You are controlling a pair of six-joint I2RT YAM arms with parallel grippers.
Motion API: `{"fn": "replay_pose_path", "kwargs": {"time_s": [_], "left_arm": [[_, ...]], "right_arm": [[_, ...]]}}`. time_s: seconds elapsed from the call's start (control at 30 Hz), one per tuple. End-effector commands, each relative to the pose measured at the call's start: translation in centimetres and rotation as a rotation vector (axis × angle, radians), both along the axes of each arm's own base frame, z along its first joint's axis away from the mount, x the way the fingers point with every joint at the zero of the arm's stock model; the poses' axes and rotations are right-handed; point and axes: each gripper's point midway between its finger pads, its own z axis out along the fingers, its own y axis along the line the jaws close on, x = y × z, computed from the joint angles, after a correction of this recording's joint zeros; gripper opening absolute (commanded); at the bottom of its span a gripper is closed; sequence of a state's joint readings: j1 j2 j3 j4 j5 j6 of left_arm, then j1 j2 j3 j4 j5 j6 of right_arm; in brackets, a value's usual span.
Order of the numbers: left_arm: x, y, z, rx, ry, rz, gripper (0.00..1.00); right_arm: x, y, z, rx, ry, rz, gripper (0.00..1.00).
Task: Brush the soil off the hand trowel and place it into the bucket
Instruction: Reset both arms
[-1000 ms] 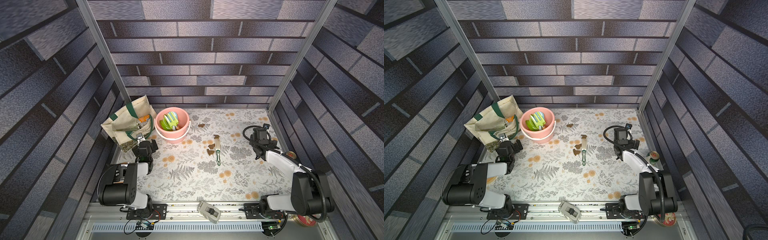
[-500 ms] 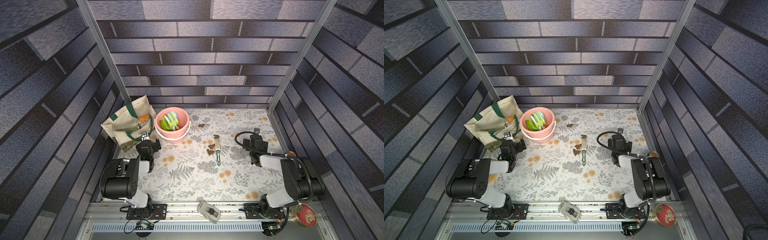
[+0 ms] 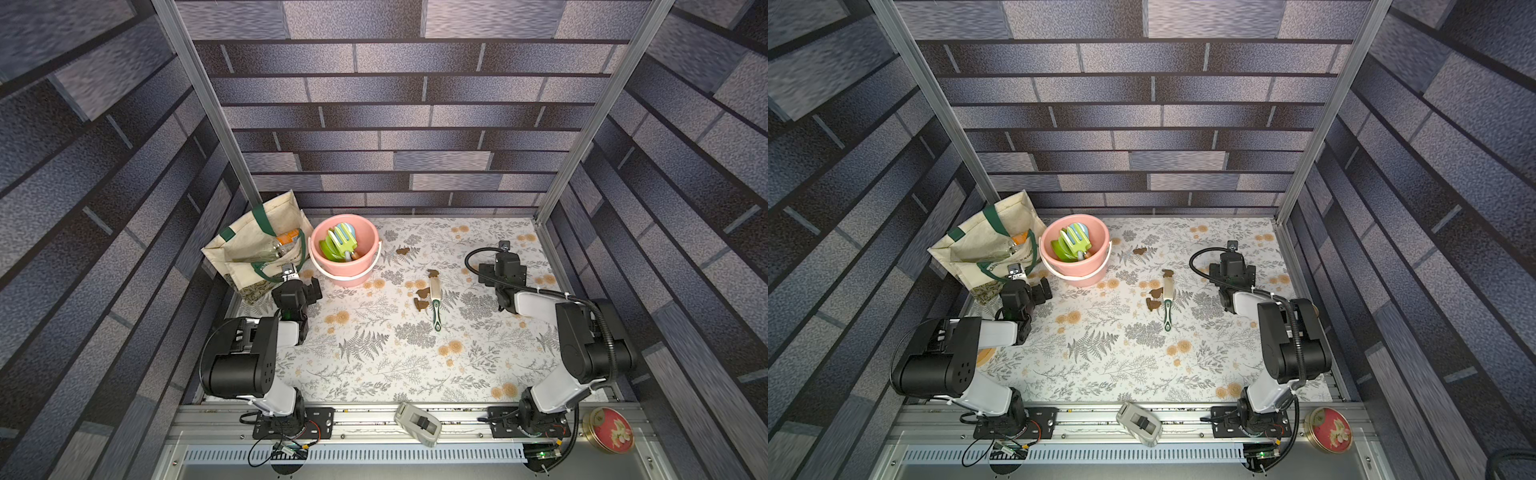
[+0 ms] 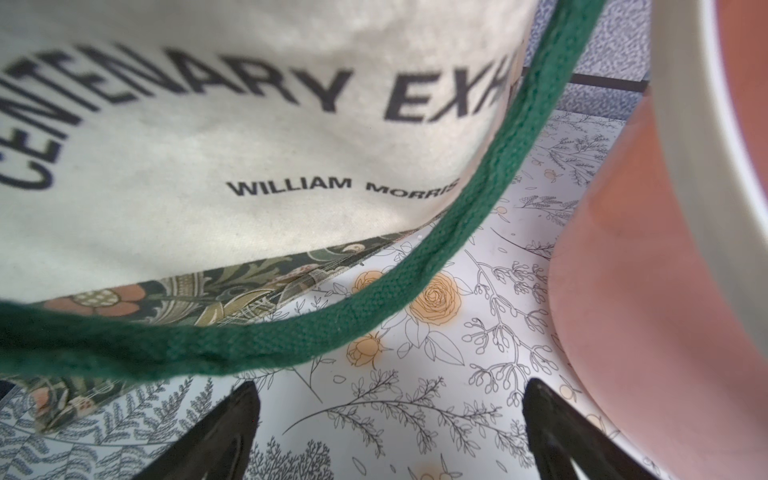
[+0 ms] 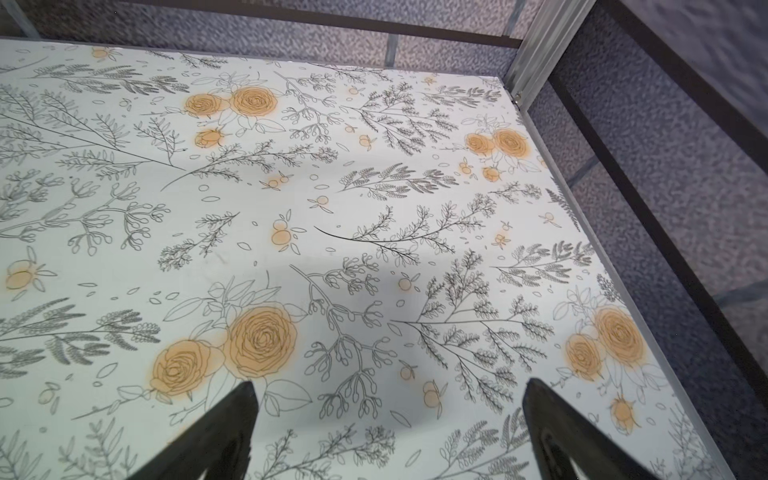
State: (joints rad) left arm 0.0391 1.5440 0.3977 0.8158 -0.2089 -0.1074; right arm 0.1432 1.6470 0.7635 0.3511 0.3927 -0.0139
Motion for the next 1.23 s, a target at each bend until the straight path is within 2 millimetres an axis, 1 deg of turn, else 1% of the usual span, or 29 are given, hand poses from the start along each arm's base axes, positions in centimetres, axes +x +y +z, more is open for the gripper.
{"fn": "replay_pose_path", "kwargs": {"time_s": [0.0, 0.07, 0.17, 0.23, 0.3, 0.33, 0.37, 0.4, 0.43, 0.47, 0.5, 0.53, 1.0, 1.2], "left_arm": [[0.7, -0.3, 0.9, 0.019, -0.018, -0.022, 1.0], [0.7, -0.3, 0.9, 0.019, -0.018, -0.022, 1.0], [0.7, -0.2, 0.9, 0.019, -0.019, -0.021, 1.0], [0.7, -0.3, 0.9, 0.019, -0.017, -0.022, 1.0], [0.7, -0.2, 0.9, 0.018, -0.017, -0.02, 1.0], [0.7, -0.2, 0.9, 0.017, -0.017, -0.021, 1.0], [0.7, -0.2, 0.9, 0.018, -0.018, -0.021, 1.0], [0.7, -0.3, 0.9, 0.017, -0.019, -0.022, 1.0], [0.7, -0.2, 0.9, 0.018, -0.018, -0.022, 1.0], [0.7, -0.2, 0.9, 0.018, -0.016, -0.021, 1.0], [0.7, -0.2, 0.9, 0.018, -0.017, -0.022, 1.0], [0.7, -0.3, 0.9, 0.017, -0.019, -0.021, 1.0], [0.8, -0.2, 0.7, 0.007, -0.007, -0.027, 1.0], [0.7, -0.3, 0.9, 0.011, -0.018, -0.029, 1.0]], "right_arm": [[-1.4, -0.1, -1.1, -0.005, 0.05, 0.018, 1.0], [-2.4, -0.8, -0.2, -0.002, -0.033, -0.014, 1.0], [-4.9, -2.0, 1.2, 0.036, -0.224, -0.065, 1.0], [-5.1, -2.0, 1.5, 0.045, -0.25, -0.058, 1.0], [-4.8, -1.0, 0.7, 0.062, -0.224, 0.003, 1.0], [-5.6, -1.5, 0.0, 0.076, -0.261, -0.006, 1.0], [-6.1, -1.8, 1.0, 0.068, -0.358, -0.019, 1.0], [-6.4, -1.8, 1.2, 0.073, -0.36, -0.023, 1.0], [-6.0, -1.8, 0.9, 0.077, -0.315, -0.026, 1.0], [-4.9, -1.5, 0.5, 0.077, -0.27, -0.011, 1.0], [-5.1, -1.5, 0.2, 0.087, -0.26, -0.004, 1.0], [-5.2, -1.9, 0.3, 0.093, -0.267, -0.023, 1.0], [-5.2, -2.0, 0.2, 0.087, -0.261, -0.027, 1.0], [-5.2, -2.0, 0.4, 0.088, -0.268, -0.027, 1.0]]}}
